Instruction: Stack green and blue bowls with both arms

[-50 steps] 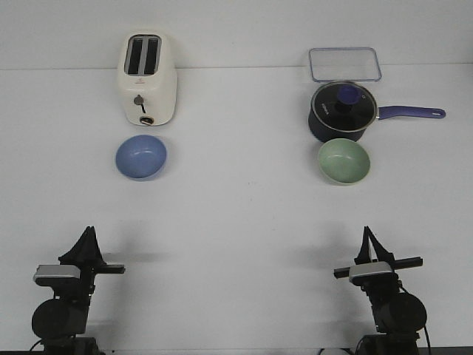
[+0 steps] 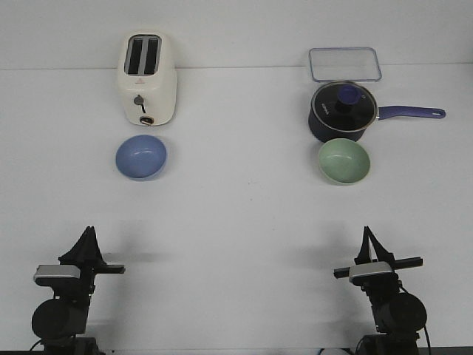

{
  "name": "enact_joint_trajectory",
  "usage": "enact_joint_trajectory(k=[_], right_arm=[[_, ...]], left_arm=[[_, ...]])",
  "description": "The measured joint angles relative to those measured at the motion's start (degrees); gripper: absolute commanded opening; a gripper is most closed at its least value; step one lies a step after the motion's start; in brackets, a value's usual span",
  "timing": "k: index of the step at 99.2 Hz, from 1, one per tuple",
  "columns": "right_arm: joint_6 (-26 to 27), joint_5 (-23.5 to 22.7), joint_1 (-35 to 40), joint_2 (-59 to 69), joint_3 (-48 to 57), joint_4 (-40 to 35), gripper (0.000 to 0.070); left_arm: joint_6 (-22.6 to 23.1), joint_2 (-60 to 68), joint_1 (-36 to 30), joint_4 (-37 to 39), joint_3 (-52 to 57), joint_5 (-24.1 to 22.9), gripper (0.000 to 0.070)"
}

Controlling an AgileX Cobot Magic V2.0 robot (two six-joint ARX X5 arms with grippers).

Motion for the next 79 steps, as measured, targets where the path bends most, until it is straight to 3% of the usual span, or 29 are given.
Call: enact_joint_trajectory(k=[45, 79], right_arm=[[0.4, 0.0, 0.0, 0.0, 0.0, 0.0, 0.0], [10.9, 0.0, 0.0, 0.0, 0.0, 1.4, 0.0]], left_arm=[[0.0, 0.0, 0.0, 0.0, 0.0, 0.0, 0.0015], [0.0, 0.0, 0.0, 0.0, 0.0, 0.0, 0.0015]])
